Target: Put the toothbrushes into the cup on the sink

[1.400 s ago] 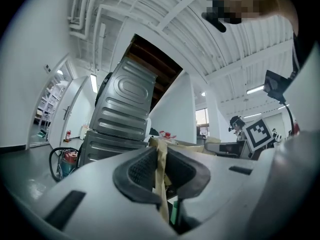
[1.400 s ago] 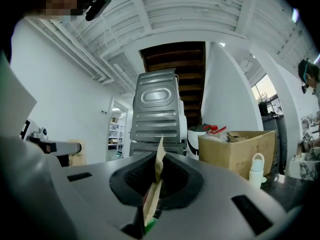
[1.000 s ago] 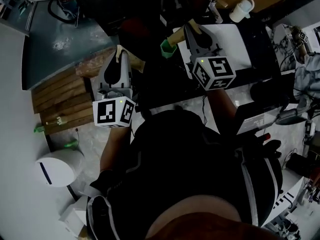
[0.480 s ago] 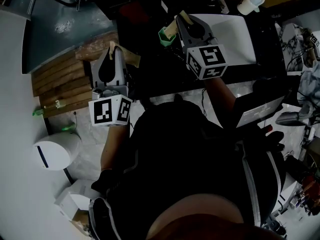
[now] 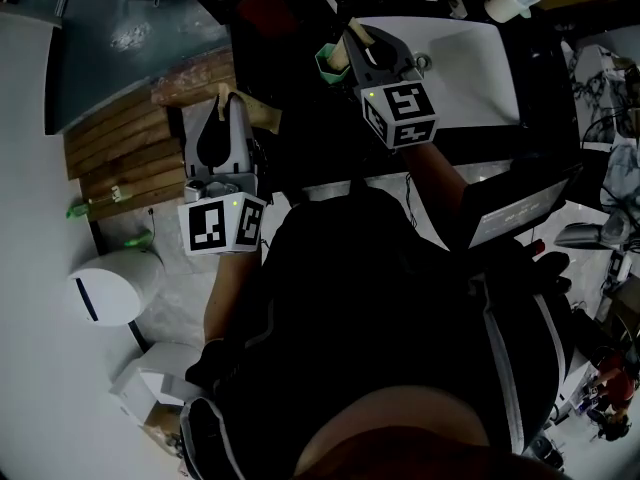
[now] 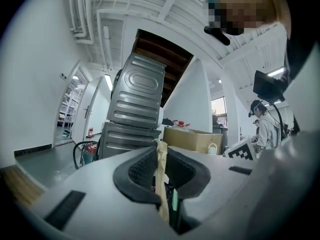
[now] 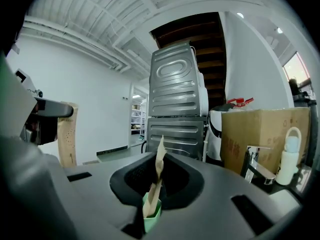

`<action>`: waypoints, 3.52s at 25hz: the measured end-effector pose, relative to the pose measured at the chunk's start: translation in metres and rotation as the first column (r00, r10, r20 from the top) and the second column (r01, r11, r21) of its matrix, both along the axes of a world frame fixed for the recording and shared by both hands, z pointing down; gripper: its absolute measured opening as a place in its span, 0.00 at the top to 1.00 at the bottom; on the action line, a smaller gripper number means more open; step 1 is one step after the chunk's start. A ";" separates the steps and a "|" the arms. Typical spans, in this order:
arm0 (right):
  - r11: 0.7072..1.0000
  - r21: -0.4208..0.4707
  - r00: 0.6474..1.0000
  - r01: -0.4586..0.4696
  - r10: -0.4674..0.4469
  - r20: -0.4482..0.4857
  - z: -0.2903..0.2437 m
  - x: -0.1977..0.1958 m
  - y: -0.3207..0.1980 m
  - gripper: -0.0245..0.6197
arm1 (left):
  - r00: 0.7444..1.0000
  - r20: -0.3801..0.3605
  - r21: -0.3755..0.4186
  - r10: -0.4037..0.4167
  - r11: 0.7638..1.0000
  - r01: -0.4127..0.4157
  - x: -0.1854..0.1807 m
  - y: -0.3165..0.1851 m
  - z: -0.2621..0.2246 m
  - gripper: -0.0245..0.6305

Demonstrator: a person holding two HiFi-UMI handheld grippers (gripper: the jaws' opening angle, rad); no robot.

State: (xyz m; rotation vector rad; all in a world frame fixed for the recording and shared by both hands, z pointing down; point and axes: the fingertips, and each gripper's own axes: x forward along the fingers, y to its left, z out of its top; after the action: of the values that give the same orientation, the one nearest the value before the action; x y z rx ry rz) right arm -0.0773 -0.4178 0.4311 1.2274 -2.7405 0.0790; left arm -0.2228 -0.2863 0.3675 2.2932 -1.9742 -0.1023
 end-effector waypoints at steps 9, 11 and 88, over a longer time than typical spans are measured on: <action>0.999 0.007 0.999 0.031 -0.031 -0.016 0.017 -0.011 -0.004 0.91 | 1.000 0.002 -0.019 -0.015 1.000 0.015 0.001 -0.003 0.010 0.90; 0.999 0.009 0.999 0.034 -0.034 -0.018 0.019 -0.011 -0.005 0.91 | 1.000 0.005 -0.023 -0.016 1.000 0.016 0.004 -0.003 0.012 0.90; 0.976 0.081 0.978 -0.204 0.199 0.070 -0.089 0.101 0.110 0.92 | 0.981 0.033 0.196 0.190 0.962 -0.193 0.072 -0.057 -0.057 0.90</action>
State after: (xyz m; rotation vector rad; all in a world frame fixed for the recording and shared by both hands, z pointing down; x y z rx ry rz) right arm 0.0235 -0.3079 0.3423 1.5493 -2.6871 0.0168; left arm -0.1505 -0.3431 0.3102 2.6024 -1.8101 -0.2777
